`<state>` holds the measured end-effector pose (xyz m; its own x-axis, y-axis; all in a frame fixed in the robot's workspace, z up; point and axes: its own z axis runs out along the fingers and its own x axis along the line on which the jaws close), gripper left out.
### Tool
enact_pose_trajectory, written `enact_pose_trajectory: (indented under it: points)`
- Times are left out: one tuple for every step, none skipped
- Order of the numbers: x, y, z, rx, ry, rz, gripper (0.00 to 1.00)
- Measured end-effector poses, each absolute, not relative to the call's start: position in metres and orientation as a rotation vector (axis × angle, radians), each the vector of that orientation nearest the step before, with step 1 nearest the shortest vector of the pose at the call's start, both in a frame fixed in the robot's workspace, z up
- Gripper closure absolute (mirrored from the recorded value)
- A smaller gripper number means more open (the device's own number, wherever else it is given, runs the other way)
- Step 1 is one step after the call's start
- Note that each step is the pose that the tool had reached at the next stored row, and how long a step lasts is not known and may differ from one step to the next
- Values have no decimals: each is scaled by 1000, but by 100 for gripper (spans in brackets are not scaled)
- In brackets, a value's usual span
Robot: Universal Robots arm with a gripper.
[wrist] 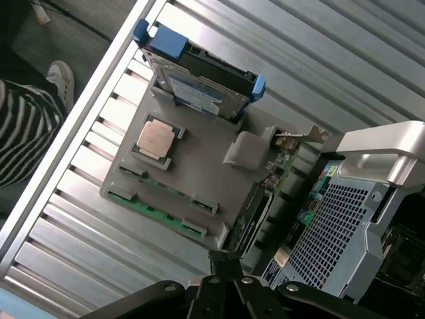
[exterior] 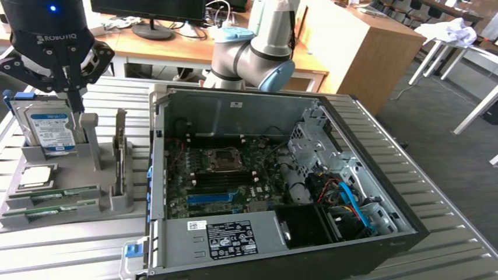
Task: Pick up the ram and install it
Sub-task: 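Pick up the ram and move it above insertion slot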
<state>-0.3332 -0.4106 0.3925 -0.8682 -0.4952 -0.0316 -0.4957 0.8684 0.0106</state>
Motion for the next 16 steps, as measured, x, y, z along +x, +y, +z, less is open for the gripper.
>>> enact_pose_trajectory:
  points:
    - [-333,-411,392,-808,3007,29,90]
    - [-333,-411,392,-817,3005,29,90]
    - [-333,-411,392,-827,3002,29,90]
    - [-333,-411,392,-837,2999,29,90]
    - [-333,-411,392,-846,2997,29,90]
    - [-333,-411,392,-855,2994,29,90]
    - [-333,-411,392,-865,2992,30,90]
    - [-333,-411,392,-874,2989,30,90]
    - [-333,-411,392,-883,2986,30,90]
    - [-333,-411,392,-892,2984,30,90]
    - [-333,-411,392,-903,2981,30,90]
    - [-333,-411,392,-912,2978,30,90]
    - [-333,-411,392,-921,2975,30,90]
    - [-333,-411,392,-930,2972,30,90]
    - [-333,-411,392,-939,2969,31,90]
    - [-333,-411,393,-949,2967,31,90]
